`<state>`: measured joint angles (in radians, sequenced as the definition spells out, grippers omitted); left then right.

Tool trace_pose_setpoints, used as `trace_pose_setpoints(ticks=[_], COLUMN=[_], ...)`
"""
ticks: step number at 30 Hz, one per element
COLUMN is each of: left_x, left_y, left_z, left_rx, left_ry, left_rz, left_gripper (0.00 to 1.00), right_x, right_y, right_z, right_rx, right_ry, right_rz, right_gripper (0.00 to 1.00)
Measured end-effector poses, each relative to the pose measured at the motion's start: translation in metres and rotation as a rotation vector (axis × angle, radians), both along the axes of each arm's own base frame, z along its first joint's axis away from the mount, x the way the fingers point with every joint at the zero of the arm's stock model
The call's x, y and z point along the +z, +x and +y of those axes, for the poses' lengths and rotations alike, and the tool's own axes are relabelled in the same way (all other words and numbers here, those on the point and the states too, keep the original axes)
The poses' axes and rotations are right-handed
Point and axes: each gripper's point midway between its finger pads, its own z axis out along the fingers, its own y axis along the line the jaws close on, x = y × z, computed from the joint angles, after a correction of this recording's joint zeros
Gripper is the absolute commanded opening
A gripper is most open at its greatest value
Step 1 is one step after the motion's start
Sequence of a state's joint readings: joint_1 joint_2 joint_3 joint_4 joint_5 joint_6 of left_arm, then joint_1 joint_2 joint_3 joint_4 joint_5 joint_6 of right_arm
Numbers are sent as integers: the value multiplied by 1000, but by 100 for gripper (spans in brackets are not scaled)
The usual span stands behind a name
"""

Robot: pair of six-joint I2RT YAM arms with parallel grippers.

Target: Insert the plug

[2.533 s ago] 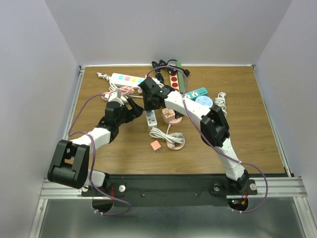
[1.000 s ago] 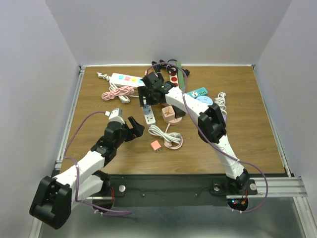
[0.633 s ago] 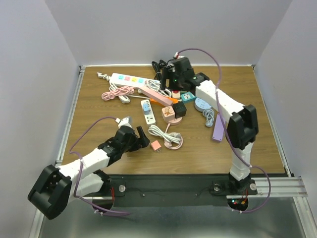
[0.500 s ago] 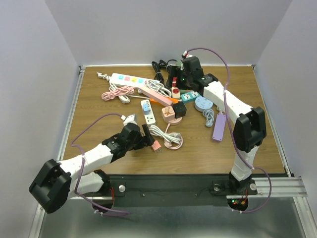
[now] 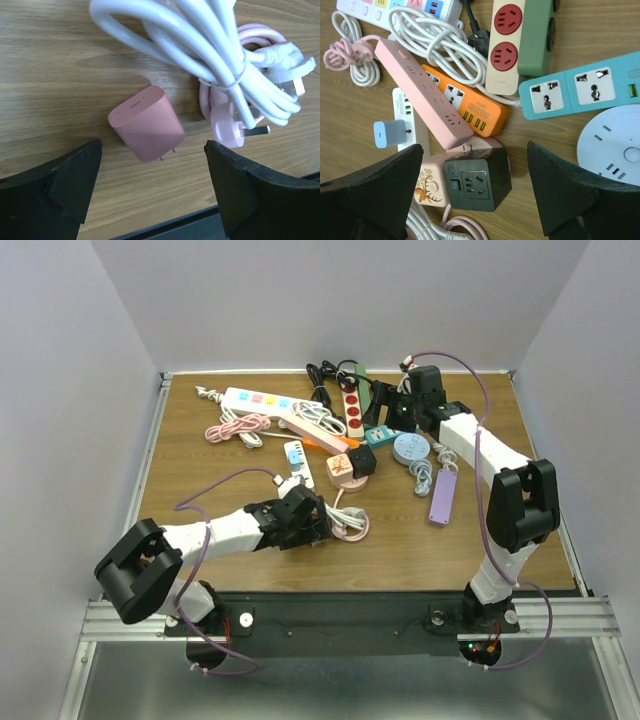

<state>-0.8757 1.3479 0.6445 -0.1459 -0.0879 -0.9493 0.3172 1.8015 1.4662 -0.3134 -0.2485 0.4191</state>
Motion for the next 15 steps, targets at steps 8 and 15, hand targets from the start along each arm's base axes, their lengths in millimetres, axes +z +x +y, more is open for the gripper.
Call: trace_pose_setpoints(ticks=[8, 15], left_x=[-1, -5], left_y=[7, 11], left_z=[-22, -33], left_rx=[-18, -51], left_ry=[17, 36], left_rz=[60, 85], left_gripper=[94, 77], right_x=[2, -1], right_y=[-4, -5], right_z=[-26, -32], right_rx=[3, 22], right_ry=[63, 98], right_rz=[-12, -5], right_gripper=[89, 89])
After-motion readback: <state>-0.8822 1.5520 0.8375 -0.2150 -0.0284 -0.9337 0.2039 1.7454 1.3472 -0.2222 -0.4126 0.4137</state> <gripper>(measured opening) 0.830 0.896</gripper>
